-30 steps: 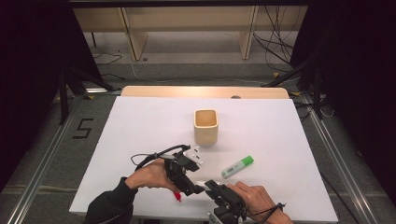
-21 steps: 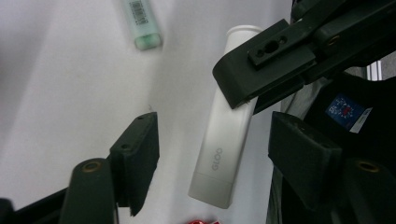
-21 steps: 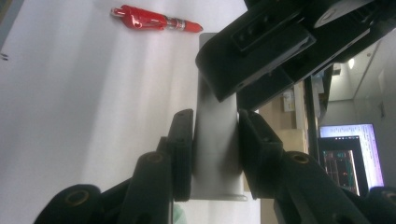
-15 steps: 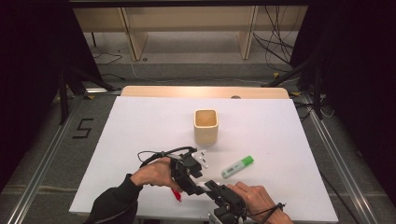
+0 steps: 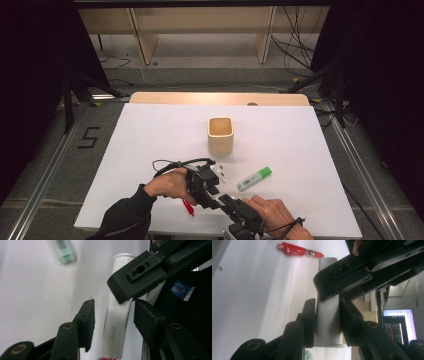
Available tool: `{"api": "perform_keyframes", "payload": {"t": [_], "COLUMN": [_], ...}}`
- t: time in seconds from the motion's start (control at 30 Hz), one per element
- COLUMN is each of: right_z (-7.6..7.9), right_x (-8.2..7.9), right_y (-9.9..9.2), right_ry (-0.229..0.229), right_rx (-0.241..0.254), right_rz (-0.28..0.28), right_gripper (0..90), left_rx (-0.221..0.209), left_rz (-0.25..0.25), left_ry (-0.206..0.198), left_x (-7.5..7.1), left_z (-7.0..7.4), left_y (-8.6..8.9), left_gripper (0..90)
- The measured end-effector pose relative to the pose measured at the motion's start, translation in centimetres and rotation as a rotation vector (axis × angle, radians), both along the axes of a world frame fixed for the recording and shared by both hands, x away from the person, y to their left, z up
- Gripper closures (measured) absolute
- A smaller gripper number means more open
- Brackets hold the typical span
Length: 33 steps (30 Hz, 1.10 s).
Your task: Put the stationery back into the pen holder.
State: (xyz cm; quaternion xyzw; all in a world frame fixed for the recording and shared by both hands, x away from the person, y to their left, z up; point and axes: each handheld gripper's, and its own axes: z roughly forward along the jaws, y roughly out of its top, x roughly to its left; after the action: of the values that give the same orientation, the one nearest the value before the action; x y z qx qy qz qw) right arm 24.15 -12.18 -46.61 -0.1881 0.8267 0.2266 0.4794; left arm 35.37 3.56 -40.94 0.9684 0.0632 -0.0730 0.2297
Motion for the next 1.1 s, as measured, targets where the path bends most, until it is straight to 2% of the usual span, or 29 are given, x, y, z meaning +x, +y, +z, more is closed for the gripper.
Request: {"api": "perform_keyframes", "payload": {"t": [0.13,0.37,0.47,0.6,0.73,0.8,0.87,0.9,0.97,1.1], "right_z": [-0.1,-0.1,-0.2,-0.3,-0.4,-0.3,-0.3,-0.1,0.1,0.7], "right_x": [-0.1,-0.2,-0.3,-0.3,-0.4,-0.3,-0.5,-0.4,-0.5,-0.4], "right_y": [0.0,0.0,0.0,0.1,0.0,0.0,0.0,0.0,-0.2,-0.8], "right_ry": [0.008,-0.004,0.010,0.001,0.010,-0.002,0.004,0.000,0.012,0.016], "right_rx": [0.003,-0.008,-0.010,-0.016,-0.017,-0.028,-0.026,-0.036,-0.025,0.001], "right_rz": [-0.007,0.015,0.009,0.024,0.015,0.042,0.034,0.053,0.041,0.025], "right_gripper": [67.8,67.9,67.9,67.8,67.5,67.3,66.6,65.8,60.3,55.7], "left_rx": [0.013,0.034,0.035,0.036,0.030,0.031,0.041,0.048,0.056,0.050], "left_rz": [-0.015,-0.046,-0.056,-0.065,-0.073,-0.068,-0.071,-0.071,-0.056,-0.032], "left_ry": [0.013,0.037,0.045,0.049,0.080,0.094,0.092,0.095,0.090,0.084], "left_x": [0.0,0.1,0.1,0.1,0.3,0.2,0.0,0.0,0.0,0.3], "left_z": [-0.1,-0.4,-0.5,-0.5,-0.6,-0.6,-0.5,-0.4,-0.4,-0.3], "left_y": [-0.1,-0.3,-0.4,-0.4,-0.3,-0.3,-0.4,-0.4,-0.3,0.3], "left_gripper": [57.0,64.2,65.3,66.3,68.7,69.1,69.3,69.5,69.8,69.9]}}
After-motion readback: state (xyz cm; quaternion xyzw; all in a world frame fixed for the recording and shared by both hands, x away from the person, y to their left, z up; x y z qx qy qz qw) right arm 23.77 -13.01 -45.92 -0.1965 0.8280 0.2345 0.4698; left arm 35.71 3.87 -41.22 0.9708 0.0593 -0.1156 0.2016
